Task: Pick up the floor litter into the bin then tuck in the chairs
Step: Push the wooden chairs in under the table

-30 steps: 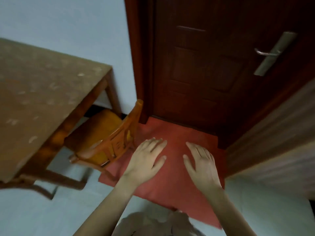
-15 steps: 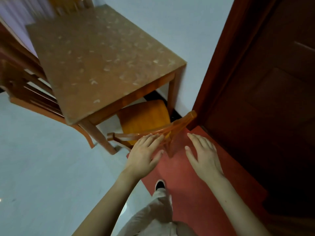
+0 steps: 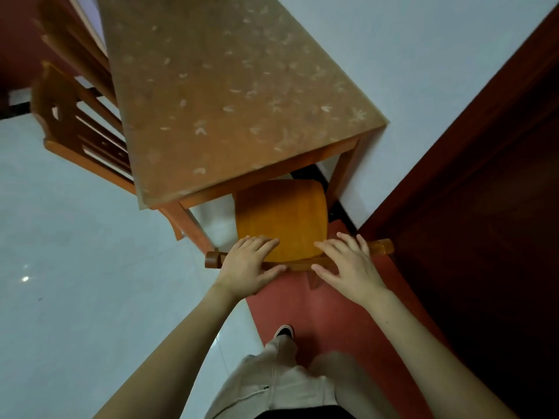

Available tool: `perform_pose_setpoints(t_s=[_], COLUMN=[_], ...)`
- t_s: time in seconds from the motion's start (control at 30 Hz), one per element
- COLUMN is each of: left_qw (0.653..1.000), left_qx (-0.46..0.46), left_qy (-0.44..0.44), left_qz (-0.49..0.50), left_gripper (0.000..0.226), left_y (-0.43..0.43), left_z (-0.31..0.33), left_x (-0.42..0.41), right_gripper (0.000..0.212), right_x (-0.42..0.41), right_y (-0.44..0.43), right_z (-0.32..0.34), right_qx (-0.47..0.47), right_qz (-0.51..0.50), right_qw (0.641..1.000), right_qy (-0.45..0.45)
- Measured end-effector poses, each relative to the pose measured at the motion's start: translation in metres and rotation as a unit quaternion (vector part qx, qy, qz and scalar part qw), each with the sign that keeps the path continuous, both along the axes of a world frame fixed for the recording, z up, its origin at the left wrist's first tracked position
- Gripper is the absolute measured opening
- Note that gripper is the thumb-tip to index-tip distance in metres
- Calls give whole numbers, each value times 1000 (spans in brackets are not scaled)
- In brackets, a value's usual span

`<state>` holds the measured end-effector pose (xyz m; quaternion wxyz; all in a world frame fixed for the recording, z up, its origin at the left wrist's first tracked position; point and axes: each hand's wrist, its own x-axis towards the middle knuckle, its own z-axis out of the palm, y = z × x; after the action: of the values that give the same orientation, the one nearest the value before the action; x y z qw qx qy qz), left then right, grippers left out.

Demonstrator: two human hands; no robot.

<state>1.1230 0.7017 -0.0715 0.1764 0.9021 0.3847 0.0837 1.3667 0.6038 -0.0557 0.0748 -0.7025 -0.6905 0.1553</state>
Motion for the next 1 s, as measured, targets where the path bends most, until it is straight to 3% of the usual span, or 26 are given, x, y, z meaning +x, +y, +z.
perform_pose_setpoints(t_s=[0.2,0.33,0.57,0.8,1.0], left_qw=[998,996,990,986,984], left_qx=[-24,-16,-7,-16,5], left_qy=[18,0,-33,-73,-90], left_qz=[60,86,140,152,154], left_gripper=[64,52,58,50,57], left_y=[-4,-9,-16,-14,-19], left_z=[-14,-20,-28,-29,-34], left_x=[-4,-3,1,8,22], right_gripper=[81,70,65,80,79], right_x=[15,24,30,37,56], right_y=[7,9,14,17,17], right_z=[-22,-32,-41,-36,-35], right_qx=[-40,14,85,20,54], right_qz=[23,48,32,52,54], right_qw=[999,997,993,998,996], right_qy=[25,52,77,40,54])
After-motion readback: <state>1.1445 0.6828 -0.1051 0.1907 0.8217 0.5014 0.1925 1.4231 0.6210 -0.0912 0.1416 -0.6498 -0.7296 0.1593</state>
